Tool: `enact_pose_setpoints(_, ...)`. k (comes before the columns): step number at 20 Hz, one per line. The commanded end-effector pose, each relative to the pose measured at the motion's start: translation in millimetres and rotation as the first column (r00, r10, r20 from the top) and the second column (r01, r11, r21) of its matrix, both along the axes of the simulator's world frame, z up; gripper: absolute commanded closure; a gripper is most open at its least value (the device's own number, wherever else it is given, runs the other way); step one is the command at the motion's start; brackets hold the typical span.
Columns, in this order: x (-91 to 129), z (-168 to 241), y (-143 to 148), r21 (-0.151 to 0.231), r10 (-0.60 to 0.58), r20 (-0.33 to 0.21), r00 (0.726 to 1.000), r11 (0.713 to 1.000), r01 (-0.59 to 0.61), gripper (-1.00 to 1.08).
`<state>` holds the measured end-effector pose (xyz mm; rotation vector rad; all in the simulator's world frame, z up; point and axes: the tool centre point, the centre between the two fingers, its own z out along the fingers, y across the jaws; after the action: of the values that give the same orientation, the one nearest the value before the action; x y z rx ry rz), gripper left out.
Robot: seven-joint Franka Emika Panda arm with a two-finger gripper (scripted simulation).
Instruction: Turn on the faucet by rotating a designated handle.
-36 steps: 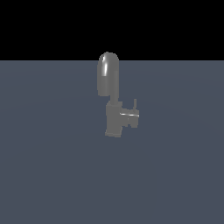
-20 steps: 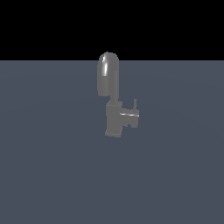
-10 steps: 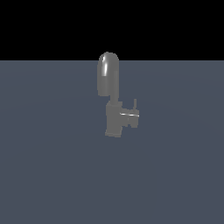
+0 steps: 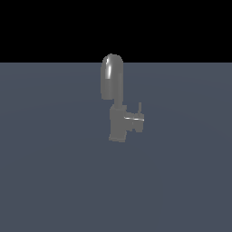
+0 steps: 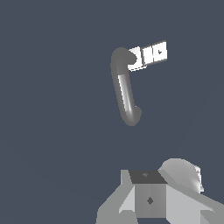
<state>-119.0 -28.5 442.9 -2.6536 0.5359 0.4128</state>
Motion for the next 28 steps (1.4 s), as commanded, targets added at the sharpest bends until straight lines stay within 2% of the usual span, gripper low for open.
enact_pose_setpoints(1, 14, -9, -5, 0.044, -0.045, -0.038, 0.998, 0.998, 0.046, 1.08)
enact_pose_setpoints(8, 49, -38, -22, 0.160, -0.160, -0.157, 0.974, 0.970, 0.185, 1.08)
enact_pose_setpoints(15, 80, -75, -39, 0.262, -0.260, -0.296, 0.919, 0.903, 0.340, 1.08)
enact_pose_setpoints(21, 103, -116, -54, 0.332, -0.327, -0.432, 0.841, 0.809, 0.485, 1.08)
enact_pose_setpoints(28, 122, -171, -67, 0.377, -0.368, -0.597, 0.713, 0.656, 0.654, 1.08)
